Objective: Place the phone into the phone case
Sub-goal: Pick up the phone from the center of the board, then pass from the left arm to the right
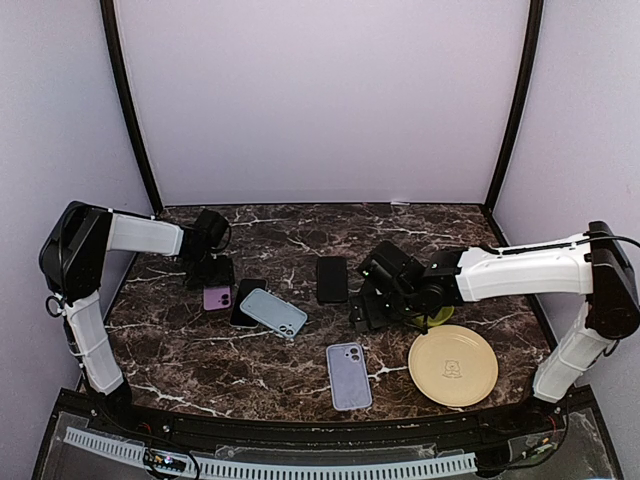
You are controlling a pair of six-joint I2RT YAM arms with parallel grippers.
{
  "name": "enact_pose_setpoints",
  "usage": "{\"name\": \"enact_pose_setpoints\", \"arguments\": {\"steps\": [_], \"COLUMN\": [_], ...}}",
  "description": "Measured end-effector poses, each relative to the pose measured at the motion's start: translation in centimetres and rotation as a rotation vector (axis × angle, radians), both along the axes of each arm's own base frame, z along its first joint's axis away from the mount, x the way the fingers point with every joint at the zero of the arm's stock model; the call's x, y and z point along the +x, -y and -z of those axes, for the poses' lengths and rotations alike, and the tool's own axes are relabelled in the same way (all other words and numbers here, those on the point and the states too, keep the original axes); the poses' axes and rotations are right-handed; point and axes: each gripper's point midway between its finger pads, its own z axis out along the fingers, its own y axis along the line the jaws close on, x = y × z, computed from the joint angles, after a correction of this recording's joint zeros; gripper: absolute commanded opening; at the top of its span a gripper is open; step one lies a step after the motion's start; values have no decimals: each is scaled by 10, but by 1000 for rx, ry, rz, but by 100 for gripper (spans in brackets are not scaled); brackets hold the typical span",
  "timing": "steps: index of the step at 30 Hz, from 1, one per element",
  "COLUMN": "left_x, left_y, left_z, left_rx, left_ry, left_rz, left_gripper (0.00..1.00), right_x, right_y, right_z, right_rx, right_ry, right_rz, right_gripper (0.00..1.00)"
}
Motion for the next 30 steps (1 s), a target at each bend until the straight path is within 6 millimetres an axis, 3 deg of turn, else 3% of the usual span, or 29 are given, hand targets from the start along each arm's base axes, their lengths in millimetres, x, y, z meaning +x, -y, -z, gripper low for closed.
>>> {"name": "enact_pose_setpoints", "arguments": {"steps": [5, 10, 20, 25, 27, 30], "left_x": [-2, -19, -20, -37, -49, -65], "left_y": [0, -3, 5, 59, 84, 106], "left_z": [-2, -10, -76, -123, -149, -186], "left_rx": [2, 45, 176, 257, 259, 266], "left_ry": [5, 11, 244, 494, 638, 827], "left_rz": [12, 47, 152, 401, 516, 635], "left_gripper": [35, 28, 25, 19, 18, 18], "right_x": [1, 3, 5, 8, 6, 1], "right_y": [0, -3, -15, -22, -30, -51], "right_z": [-1, -10, -54, -113, -146, -187], "right_rx": [-6, 9, 143, 363, 469, 585], "right_ry": [7, 23, 80, 141, 185, 243], "right_rz": [-4, -15, -74, -185, -266, -392], "right_gripper": [99, 99, 99, 99, 99, 98]}}
